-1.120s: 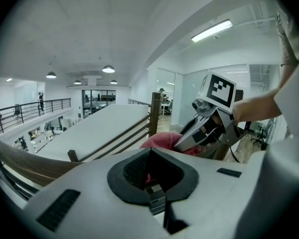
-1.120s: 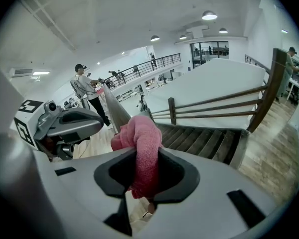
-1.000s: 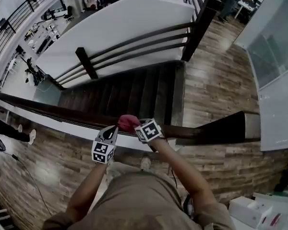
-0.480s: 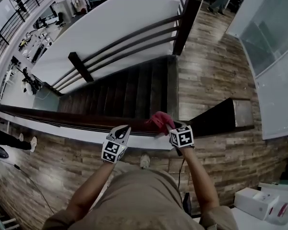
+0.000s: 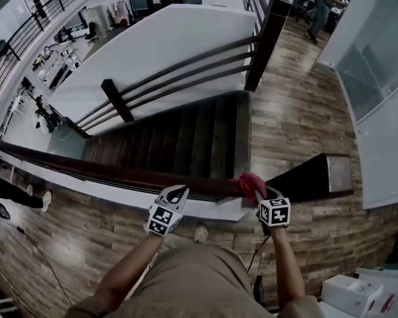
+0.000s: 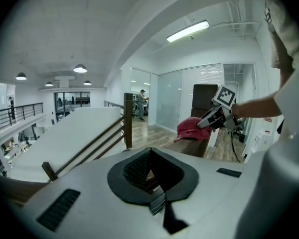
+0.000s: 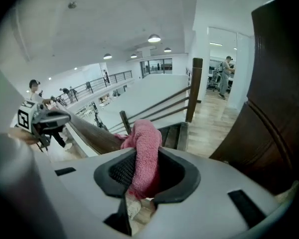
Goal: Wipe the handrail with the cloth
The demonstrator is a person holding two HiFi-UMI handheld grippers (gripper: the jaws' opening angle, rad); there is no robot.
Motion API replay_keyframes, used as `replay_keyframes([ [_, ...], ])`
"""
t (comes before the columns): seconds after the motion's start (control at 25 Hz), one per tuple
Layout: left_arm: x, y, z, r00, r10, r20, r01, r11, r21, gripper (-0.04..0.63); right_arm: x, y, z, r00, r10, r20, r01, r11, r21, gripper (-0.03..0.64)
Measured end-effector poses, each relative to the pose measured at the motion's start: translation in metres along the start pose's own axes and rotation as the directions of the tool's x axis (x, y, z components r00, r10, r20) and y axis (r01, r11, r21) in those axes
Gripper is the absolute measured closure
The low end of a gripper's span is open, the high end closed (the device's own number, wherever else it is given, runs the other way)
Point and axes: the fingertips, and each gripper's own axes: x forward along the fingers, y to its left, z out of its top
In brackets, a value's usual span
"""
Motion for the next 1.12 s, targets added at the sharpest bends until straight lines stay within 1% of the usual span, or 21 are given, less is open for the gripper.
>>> replay_keyframes([
  [0.08,-0.023,0.019,-0.006,0.999,0.038,0.002,-0.038,0.999,-0.021,0.578,-0.008,0.034,0.023,0.996,0.063,0.060,-0.064,0.998,0.007,0.512],
  [0.12,-0.035,0.030,-0.008,0.998,0.062,0.002,-0.061,0.998,-0.033,0.578,-0.011,0.052,0.038,0.992,0.095,0.087,-0.095,0.996,-0.004,0.512],
  [0.24,-0.070,0.065,-0.024,0.990,0.139,-0.005,-0.139,0.988,-0.074,0.578,-0.011,0.110,0.077,0.972,0.187,0.143,-0.178,0.981,-0.074,0.512],
  [0.36,-0.110,0.104,-0.044,0.976,0.218,-0.012,-0.218,0.969,-0.118,0.578,-0.002,0.179,0.102,0.946,0.284,0.160,-0.258,0.952,-0.163,0.512],
  [0.52,-0.163,0.159,-0.058,0.946,0.322,-0.020,-0.321,0.934,-0.159,0.578,0.023,0.270,0.130,0.898,0.417,0.140,-0.375,0.892,-0.254,0.512],
  [0.68,-0.211,0.211,-0.073,0.911,0.413,-0.025,-0.410,0.893,-0.188,0.578,0.058,0.353,0.144,0.853,0.516,0.082,-0.467,0.824,-0.320,0.512],
  [0.8,-0.244,0.250,-0.087,0.888,0.458,-0.030,-0.454,0.867,-0.205,0.578,0.081,0.411,0.154,0.826,0.560,0.059,-0.508,0.786,-0.352,0.512],
  [1.0,-0.304,0.324,-0.116,0.856,0.516,-0.037,-0.510,0.831,-0.220,0.578,0.116,0.517,0.167,0.783,0.621,0.023,-0.568,0.730,-0.380,0.512],
  [1.12,-0.343,0.374,-0.137,0.829,0.558,-0.036,-0.549,0.798,-0.248,0.578,0.138,0.585,0.169,0.763,0.646,-0.022,-0.593,0.687,-0.420,0.513],
])
